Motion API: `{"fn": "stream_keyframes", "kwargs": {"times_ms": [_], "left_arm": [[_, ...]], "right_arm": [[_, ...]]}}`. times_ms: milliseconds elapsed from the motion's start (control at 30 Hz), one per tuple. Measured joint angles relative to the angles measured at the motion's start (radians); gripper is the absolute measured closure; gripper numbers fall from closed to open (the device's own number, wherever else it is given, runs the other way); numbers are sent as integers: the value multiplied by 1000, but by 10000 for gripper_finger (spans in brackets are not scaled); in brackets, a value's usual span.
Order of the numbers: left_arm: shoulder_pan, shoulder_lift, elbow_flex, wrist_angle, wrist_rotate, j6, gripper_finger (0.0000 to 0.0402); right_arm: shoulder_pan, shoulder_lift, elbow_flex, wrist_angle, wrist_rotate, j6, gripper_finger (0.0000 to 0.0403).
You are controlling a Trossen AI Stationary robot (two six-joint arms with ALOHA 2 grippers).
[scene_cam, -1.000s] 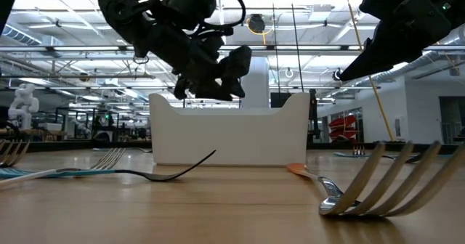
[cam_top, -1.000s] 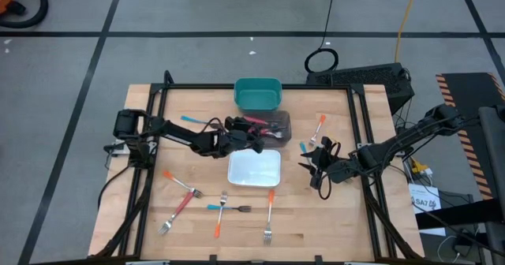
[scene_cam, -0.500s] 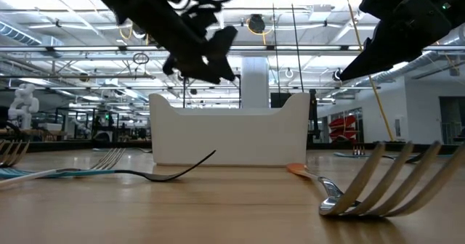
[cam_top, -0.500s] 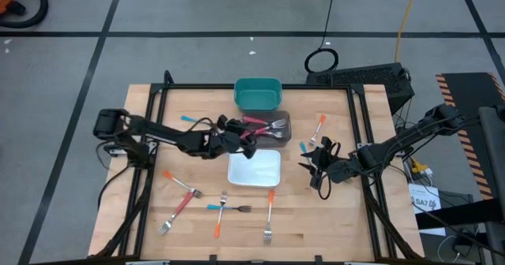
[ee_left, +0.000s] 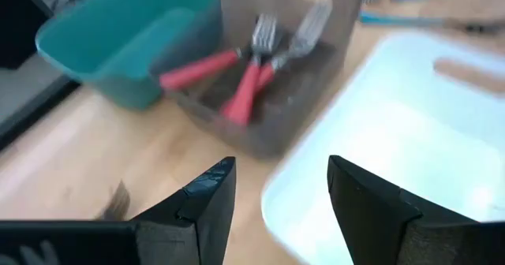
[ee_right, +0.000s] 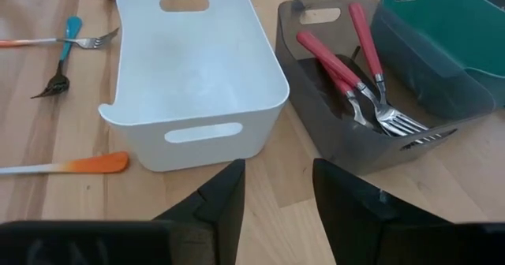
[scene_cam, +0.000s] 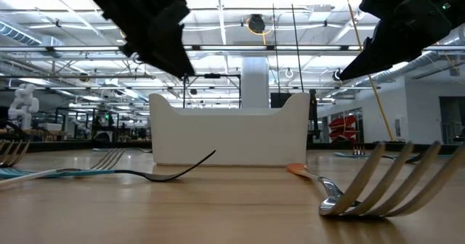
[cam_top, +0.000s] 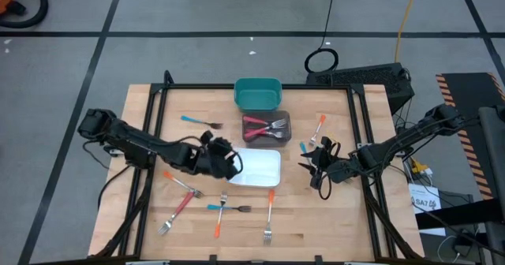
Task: Sort silverware by color (type)
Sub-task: Put the pink fork into the black bin
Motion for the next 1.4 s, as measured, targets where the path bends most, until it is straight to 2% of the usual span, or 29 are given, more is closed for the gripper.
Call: {"fn": "stream_keyframes", "kwargs": {"times_ms": [200, 467, 733, 867, 1000, 1200, 1400], "left_arm": [[-118, 0, 0, -151, -1, -179, 201], [-292, 0, 0, -365, -1, -553, 201], [-453, 0, 0, -489, 35, -862, 201], [-502, 0, 0, -553, 133, -1028, 201], [-549, 0, 0, -573, 189, -1146, 201], [-586, 7, 0, -576, 304, -1263, 202], [-610, 37, 0, -593, 415, -1298, 202]], "right_arm": [[0, 0, 0, 4, 0, 23, 258], [1, 0, 0, 7, 0, 81, 258], [38, 46, 0, 3, 0, 170, 258], [52, 78, 0, 25, 2, 214, 258], [82, 118, 0, 78, 3, 234, 258], [108, 173, 0, 184, 4, 231, 257], [122, 200, 0, 250, 4, 211, 258]]}}
